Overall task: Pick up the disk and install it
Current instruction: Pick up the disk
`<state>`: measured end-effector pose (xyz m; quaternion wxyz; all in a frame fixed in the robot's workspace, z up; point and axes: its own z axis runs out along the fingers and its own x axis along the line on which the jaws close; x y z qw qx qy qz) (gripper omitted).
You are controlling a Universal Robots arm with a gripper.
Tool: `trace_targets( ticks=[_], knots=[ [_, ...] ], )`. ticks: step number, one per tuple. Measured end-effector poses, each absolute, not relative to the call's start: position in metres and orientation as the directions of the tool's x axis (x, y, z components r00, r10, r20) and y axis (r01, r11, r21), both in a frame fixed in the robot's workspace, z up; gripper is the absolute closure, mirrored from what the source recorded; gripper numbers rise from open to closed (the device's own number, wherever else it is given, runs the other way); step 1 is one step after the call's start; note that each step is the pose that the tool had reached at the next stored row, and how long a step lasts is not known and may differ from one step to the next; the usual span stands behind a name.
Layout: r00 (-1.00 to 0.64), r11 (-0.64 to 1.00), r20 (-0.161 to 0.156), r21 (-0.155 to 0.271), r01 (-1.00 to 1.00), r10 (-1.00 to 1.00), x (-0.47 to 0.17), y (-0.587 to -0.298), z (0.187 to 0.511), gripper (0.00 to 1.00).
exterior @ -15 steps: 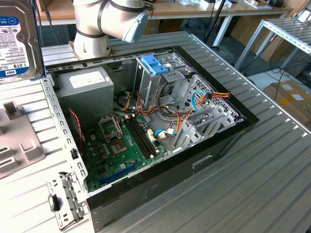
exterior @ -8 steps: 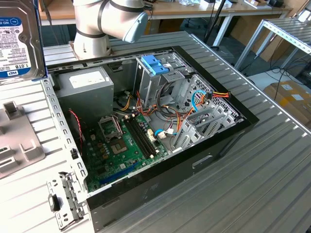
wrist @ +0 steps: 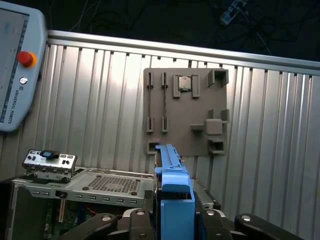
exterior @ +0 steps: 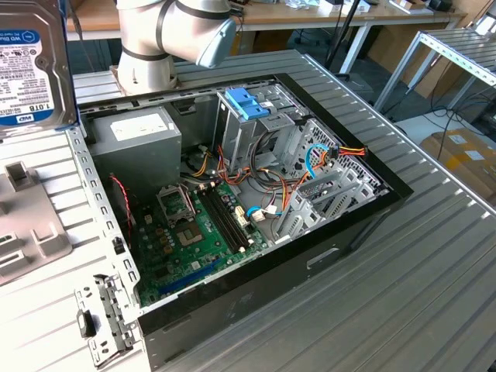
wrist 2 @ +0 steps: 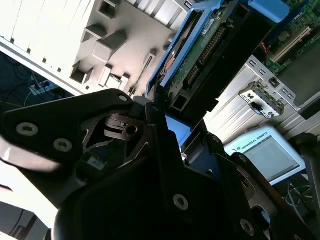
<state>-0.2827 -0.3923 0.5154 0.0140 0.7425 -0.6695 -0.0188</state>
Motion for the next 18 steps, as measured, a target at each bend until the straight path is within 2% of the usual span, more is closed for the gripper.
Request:
trace_targets(
  ticks=[18],
  knots=[
    [0.103,-0.103,-0.009,0.046,-0.994,-0.995,-0.279,-0.404,0.515,0.63]
  ],
)
